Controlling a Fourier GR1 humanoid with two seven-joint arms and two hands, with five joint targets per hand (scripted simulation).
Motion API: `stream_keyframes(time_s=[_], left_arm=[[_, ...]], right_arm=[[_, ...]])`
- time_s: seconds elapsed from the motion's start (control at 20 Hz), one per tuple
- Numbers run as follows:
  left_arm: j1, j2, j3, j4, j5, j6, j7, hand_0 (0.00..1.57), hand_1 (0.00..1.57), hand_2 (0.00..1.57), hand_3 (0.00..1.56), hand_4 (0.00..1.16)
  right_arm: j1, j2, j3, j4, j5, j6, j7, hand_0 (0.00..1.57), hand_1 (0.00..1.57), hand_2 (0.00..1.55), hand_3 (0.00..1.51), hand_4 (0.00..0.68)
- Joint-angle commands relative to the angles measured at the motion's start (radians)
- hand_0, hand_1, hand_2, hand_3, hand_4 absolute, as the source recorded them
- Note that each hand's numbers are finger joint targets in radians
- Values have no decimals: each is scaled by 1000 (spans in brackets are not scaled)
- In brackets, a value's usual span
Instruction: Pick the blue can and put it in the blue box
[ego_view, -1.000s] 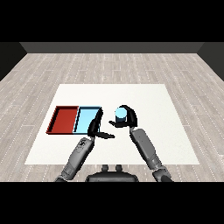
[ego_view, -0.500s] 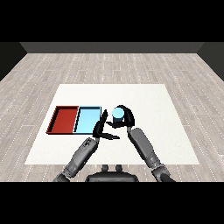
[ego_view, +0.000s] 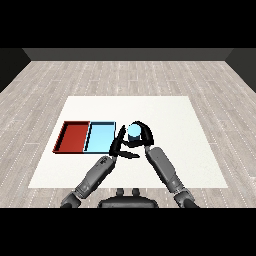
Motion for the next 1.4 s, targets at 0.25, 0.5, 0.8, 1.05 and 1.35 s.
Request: stream_keyframes(time_s=[0.25,0.5,0.8,1.05,1.35], left_arm=[[-40,0,-31,35,28,30,0,0,0,0,0,0],[-46,0,-35,22,18,29,27,0,0,0,0,0],[-108,0,13,98,37,-14,34,0,0,0,0,0],[-36,0,-93,73,60,46,-40,0,0,0,0,0],[-174,0,-112,146,140,73,-9,0,0,0,0,0]], right_arm=[[-27,4,82,29,-67,-54,-46,1430,1430,1457,1374,552],[-44,4,23,-17,-27,-18,30,1427,1427,1462,1378,553],[32,4,105,-52,-20,-61,4,1440,1440,1465,1380,531],[22,4,181,-92,-24,-118,22,1461,1461,1461,1370,535],[-39,4,257,40,-118,-177,-77,1443,1443,1447,1360,483]])
